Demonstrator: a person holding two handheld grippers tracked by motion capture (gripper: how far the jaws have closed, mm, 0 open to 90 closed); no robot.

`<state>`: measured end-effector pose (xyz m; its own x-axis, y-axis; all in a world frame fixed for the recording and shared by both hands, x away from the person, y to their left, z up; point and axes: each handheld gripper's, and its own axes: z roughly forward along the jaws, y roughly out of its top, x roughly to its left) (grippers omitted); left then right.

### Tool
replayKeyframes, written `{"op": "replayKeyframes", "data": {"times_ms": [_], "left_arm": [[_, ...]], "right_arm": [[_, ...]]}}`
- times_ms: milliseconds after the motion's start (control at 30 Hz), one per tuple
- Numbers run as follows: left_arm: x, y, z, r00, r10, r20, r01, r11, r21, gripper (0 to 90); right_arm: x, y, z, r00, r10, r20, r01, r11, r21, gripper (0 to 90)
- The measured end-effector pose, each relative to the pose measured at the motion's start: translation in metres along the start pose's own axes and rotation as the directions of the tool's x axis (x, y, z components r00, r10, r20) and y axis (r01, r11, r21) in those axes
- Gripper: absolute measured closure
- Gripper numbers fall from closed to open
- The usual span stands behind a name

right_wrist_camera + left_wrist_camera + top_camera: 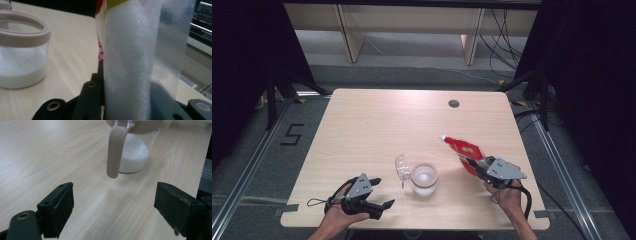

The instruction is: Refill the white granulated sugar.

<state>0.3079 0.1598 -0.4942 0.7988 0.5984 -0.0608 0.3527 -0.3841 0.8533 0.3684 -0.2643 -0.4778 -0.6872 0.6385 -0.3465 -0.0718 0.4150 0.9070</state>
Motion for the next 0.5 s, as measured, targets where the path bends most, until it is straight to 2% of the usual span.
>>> {"op": "replayKeyframes", "data": {"times_ms": [67, 133, 200, 267, 333, 400, 467, 500], "left_arm": [[0.0, 0.0, 0.0, 1.0, 0.003, 0.001, -0.003, 1.0, 0.002, 15.6], [0.0, 0.0, 0.0, 1.0, 0.002, -0.003, -0.002, 1.0, -0.001, 15.6], [-0.001, 0.0, 0.0, 1.0, 0.004, -0.002, -0.004, 1.0, -0.002, 15.6], [0.0, 0.0, 0.0, 1.0, 0.009, 0.002, -0.009, 1.0, 0.002, 15.6], [0.0, 0.0, 0.0, 1.0, 0.0, 0.001, 0.0, 1.0, -0.001, 15.6], [0.0, 0.0, 0.0, 1.0, 0.003, 0.001, -0.003, 1.0, 0.002, 15.6], [0.0, 0.0, 0.001, 1.0, 0.004, -0.001, -0.004, 1.0, -0.002, 15.6], [-0.001, 0.0, 0.001, 1.0, 0.0, 0.0, 0.0, 1.0, -0.006, 15.6]], "right_arm": [[-0.002, -0.002, 0.0, 0.9995, 0.028, 0.011, -0.028, 0.999, -0.02, 76.2], [-0.004, -0.005, 0.0, 0.9983, 0.059, 0.005, -0.058, 0.998, -0.015, 76.2], [-0.006, -0.009, 0.001, 0.9977, 0.068, 0.005, -0.068, 0.997, -0.021, 76.2], [-0.007, -0.012, 0.002, 0.9976, 0.068, -0.007, -0.068, 0.998, -0.004, 76.2], [-0.007, -0.015, 0.001, 0.9938, 0.111, -0.009, -0.111, 0.994, 0.006, 76.3], [-0.01, -0.017, 0.001, 0.9903, 0.139, -0.001, -0.139, 0.99, -0.023, 76.2], [-0.011, -0.02, 0.0, 0.9877, 0.156, 0.014, -0.155, 0.988, -0.023, 76.1], [-0.012, -0.02, 0.0, 0.9891, 0.146, 0.015, -0.146, 0.989, -0.02, 76.1]]}}
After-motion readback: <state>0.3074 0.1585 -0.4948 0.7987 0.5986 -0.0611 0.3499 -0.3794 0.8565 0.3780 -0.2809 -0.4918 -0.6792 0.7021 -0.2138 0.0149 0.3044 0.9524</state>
